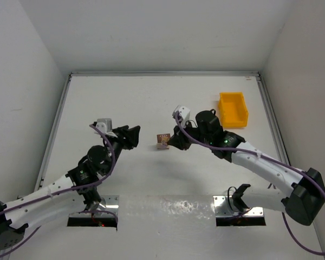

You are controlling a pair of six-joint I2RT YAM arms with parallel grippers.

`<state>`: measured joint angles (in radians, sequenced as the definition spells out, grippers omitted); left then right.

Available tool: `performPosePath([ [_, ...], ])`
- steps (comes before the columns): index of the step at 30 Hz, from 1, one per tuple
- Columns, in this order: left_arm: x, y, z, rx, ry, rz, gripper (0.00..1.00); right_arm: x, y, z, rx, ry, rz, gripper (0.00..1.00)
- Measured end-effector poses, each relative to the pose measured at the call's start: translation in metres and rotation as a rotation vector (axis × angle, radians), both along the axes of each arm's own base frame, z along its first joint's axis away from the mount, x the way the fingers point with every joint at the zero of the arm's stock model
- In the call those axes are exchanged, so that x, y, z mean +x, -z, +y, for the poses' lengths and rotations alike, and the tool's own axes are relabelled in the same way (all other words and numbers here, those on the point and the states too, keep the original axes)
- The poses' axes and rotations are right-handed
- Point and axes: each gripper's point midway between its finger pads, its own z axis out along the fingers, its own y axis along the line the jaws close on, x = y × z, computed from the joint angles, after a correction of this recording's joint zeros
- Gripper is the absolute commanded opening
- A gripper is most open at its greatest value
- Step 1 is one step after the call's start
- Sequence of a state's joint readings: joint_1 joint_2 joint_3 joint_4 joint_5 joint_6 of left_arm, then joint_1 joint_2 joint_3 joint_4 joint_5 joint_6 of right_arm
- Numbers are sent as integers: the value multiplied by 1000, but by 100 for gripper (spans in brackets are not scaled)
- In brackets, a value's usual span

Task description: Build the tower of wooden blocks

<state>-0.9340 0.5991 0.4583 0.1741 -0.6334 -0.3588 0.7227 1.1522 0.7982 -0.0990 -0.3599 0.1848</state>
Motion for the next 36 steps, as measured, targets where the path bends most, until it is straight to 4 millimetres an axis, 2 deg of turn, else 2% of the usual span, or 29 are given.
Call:
performPosePath([
  [6,6,21,19,74,-100,13,50,23,23,-11,-130,136,-47,0],
  [11,7,43,26,141,-134,33,49,36,29,-5,-213,188,-109,0],
  [21,8,45,34,134,-171,28,48,43,28,-4,-320,286,-242,0],
  [26,9,48,32,143,-171,34,37,50,26,-5,-321,324,-261,0],
  [31,10,50,32,152,-176,36,7,54,32,-1,-324,331,-260,0],
  [36,11,52,32,163,-178,38,7,55,33,2,-313,333,-259,0],
])
